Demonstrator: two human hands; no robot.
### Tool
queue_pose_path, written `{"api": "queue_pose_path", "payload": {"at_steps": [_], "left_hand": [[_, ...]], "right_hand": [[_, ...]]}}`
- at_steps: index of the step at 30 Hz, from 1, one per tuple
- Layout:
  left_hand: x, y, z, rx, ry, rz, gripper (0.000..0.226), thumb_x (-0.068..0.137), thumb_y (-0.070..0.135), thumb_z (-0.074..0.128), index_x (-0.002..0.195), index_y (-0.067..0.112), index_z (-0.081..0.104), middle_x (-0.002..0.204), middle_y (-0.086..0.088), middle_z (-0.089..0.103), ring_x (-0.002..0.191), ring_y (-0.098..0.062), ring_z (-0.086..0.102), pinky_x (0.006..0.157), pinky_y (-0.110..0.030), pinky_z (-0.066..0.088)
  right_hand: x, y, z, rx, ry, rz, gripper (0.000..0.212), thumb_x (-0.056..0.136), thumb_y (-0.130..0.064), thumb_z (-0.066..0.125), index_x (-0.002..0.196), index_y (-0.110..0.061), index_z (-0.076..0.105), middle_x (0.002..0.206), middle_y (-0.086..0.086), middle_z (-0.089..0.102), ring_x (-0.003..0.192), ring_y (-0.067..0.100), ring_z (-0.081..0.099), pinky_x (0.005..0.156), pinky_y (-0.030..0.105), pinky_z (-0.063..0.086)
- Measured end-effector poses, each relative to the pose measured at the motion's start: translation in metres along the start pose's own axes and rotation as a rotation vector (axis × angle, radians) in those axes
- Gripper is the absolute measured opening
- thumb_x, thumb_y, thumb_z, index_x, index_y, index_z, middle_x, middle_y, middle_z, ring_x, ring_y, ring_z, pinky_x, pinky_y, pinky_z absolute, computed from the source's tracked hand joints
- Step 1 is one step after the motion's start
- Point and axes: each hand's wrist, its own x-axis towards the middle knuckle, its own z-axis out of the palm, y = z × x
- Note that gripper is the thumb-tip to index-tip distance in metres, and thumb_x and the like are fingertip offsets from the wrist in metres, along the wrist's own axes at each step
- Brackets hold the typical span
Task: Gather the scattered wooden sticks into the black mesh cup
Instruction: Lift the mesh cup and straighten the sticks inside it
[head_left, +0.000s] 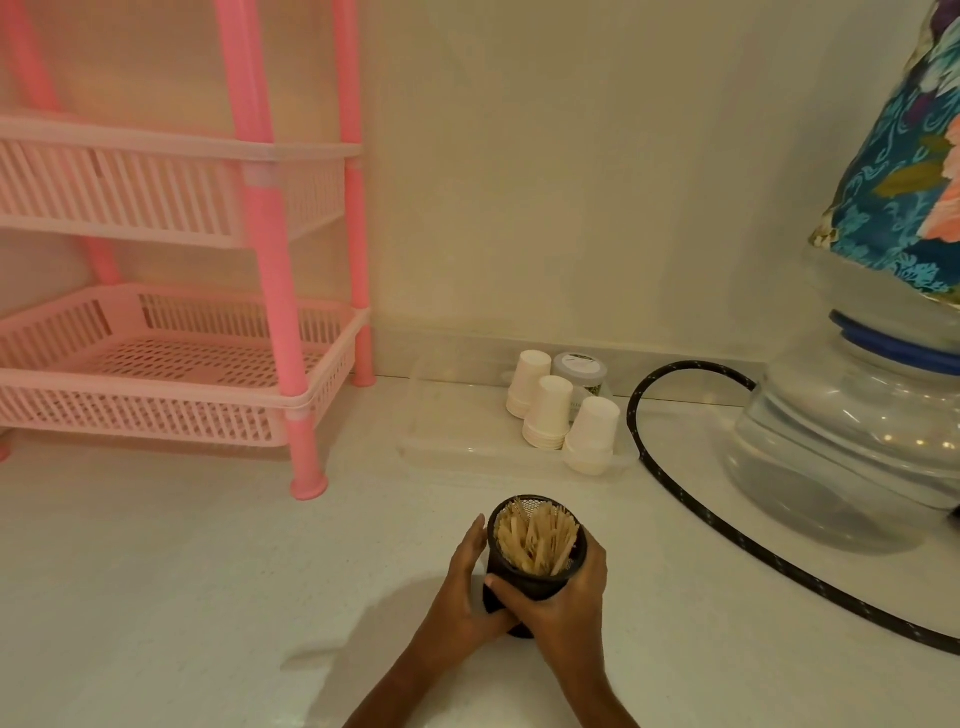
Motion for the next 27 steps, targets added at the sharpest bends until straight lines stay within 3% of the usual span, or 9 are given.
{"api": "queue_pose_path", "payload": {"at_steps": [3, 5, 8, 10, 13, 17, 20, 23, 27], "left_hand": [[-0.003, 0.004, 0.005, -0.056, 0.026, -0.006, 0.076, 0.062, 0.035, 0.071, 0.126, 0.032, 0.031, 0.132, 0.011, 0.043, 0.120, 0.001, 0.049, 0.093, -0.013, 0.047], [-0.004, 0.002, 0.006, -0.077, 0.051, -0.005, 0.069, 0.058, 0.039, 0.070, 0.119, 0.031, 0.037, 0.121, 0.015, 0.047, 0.107, 0.010, 0.056, 0.079, -0.004, 0.047], [-0.002, -0.004, 0.001, -0.042, 0.030, -0.017, 0.082, 0.050, 0.040, 0.074, 0.121, 0.024, 0.036, 0.117, 0.018, 0.044, 0.104, 0.023, 0.049, 0.075, 0.003, 0.043], [0.002, -0.003, -0.003, 0.009, -0.041, -0.032, 0.082, 0.047, 0.038, 0.077, 0.117, 0.029, 0.035, 0.122, 0.014, 0.043, 0.109, 0.011, 0.051, 0.079, -0.001, 0.044], [0.004, -0.002, -0.008, 0.040, -0.083, -0.044, 0.081, 0.049, 0.030, 0.079, 0.116, 0.030, 0.034, 0.128, 0.003, 0.040, 0.117, -0.003, 0.046, 0.085, -0.007, 0.046], [0.000, 0.003, -0.007, 0.098, -0.089, -0.006, 0.088, 0.051, 0.044, 0.075, 0.123, 0.037, 0.025, 0.130, 0.013, 0.032, 0.124, -0.001, 0.037, 0.096, -0.005, 0.036], [-0.001, 0.003, -0.006, 0.075, -0.093, -0.018, 0.089, 0.050, 0.046, 0.075, 0.123, 0.037, 0.025, 0.133, 0.010, 0.033, 0.126, -0.006, 0.038, 0.099, -0.009, 0.039], [-0.001, 0.003, -0.005, 0.096, -0.095, -0.011, 0.091, 0.050, 0.049, 0.073, 0.124, 0.041, 0.021, 0.132, 0.018, 0.029, 0.125, -0.001, 0.035, 0.094, -0.001, 0.035], [-0.001, 0.000, -0.006, 0.031, -0.095, -0.006, 0.086, 0.051, 0.051, 0.075, 0.122, 0.039, 0.027, 0.133, 0.014, 0.033, 0.127, -0.007, 0.037, 0.095, -0.008, 0.041]], "right_hand": [[-0.008, -0.003, 0.004, 0.034, -0.070, 0.046, 0.102, 0.037, -0.036, 0.092, 0.123, -0.016, 0.040, 0.112, -0.002, 0.044, 0.108, 0.017, 0.045, 0.093, 0.031, 0.044], [-0.012, -0.002, 0.001, 0.130, -0.203, 0.086, 0.096, 0.039, -0.042, 0.087, 0.119, -0.026, 0.036, 0.118, -0.002, 0.044, 0.111, 0.011, 0.050, 0.091, 0.026, 0.048], [-0.003, 0.001, -0.017, 0.269, -0.465, 0.116, 0.086, 0.048, -0.028, 0.083, 0.115, -0.033, 0.029, 0.124, -0.009, 0.044, 0.109, -0.009, 0.053, 0.080, 0.007, 0.048], [0.004, 0.003, -0.024, 0.266, -0.522, 0.119, 0.088, 0.051, -0.021, 0.082, 0.117, -0.034, 0.027, 0.124, -0.011, 0.045, 0.110, -0.009, 0.052, 0.081, 0.004, 0.046], [0.008, 0.003, -0.020, 0.215, -0.463, 0.100, 0.086, 0.045, -0.027, 0.085, 0.116, -0.034, 0.037, 0.118, -0.012, 0.054, 0.109, -0.002, 0.054, 0.083, 0.005, 0.046], [0.011, 0.010, -0.015, 0.171, -0.279, 0.081, 0.083, 0.049, -0.016, 0.088, 0.110, -0.042, 0.039, 0.113, -0.021, 0.052, 0.104, -0.008, 0.052, 0.079, -0.003, 0.041], [0.013, 0.013, -0.013, 0.149, -0.300, 0.056, 0.084, 0.050, -0.014, 0.089, 0.111, -0.043, 0.038, 0.114, -0.020, 0.051, 0.106, -0.004, 0.051, 0.079, 0.000, 0.044], [0.014, 0.013, -0.012, 0.162, -0.255, 0.065, 0.085, 0.049, -0.018, 0.089, 0.113, -0.041, 0.037, 0.115, -0.018, 0.052, 0.109, -0.001, 0.051, 0.081, 0.001, 0.046], [0.013, 0.011, -0.010, 0.157, -0.263, 0.051, 0.088, 0.047, -0.023, 0.090, 0.116, -0.038, 0.038, 0.117, -0.014, 0.053, 0.111, 0.005, 0.053, 0.086, 0.011, 0.048]]}}
